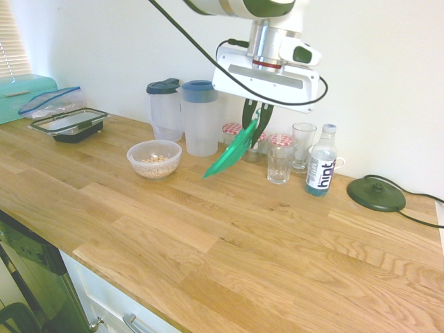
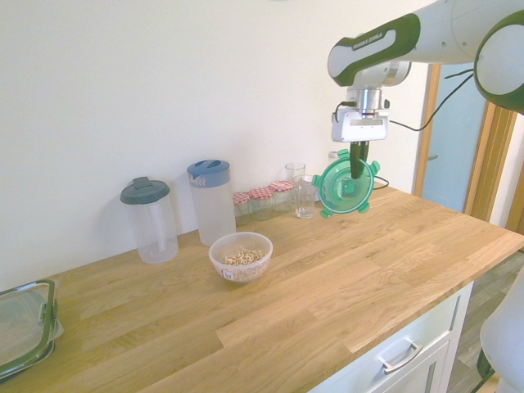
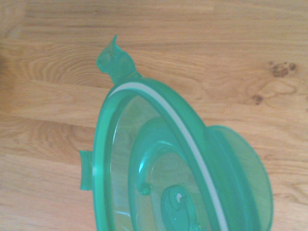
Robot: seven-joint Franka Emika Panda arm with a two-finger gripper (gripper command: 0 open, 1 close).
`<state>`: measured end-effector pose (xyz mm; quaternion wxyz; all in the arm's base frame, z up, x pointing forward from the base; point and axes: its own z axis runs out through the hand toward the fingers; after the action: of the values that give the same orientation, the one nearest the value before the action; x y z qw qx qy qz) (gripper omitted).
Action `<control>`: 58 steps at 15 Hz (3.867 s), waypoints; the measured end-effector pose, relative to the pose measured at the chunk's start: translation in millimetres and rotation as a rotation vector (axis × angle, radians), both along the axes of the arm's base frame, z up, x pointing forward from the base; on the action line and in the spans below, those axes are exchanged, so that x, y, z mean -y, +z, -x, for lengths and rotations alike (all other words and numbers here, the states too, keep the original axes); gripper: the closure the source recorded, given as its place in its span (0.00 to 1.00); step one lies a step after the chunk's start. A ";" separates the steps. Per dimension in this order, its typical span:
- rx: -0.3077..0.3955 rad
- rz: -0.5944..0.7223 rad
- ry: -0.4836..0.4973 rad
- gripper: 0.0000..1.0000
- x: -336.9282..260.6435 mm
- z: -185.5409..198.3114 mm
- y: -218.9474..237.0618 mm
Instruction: Cover the lid of food container
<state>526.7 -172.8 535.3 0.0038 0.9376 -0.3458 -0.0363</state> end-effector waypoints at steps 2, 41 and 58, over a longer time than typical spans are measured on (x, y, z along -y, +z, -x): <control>0.003 0.139 0.036 1.00 -21.6 -11.6 1.8; 0.252 1.464 -0.136 1.00 -504.3 -27.8 -150.2; 0.219 1.478 -0.099 1.00 -502.5 -33.4 -175.3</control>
<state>560.1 329.7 360.0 0.5967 0.6723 -0.3201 0.2989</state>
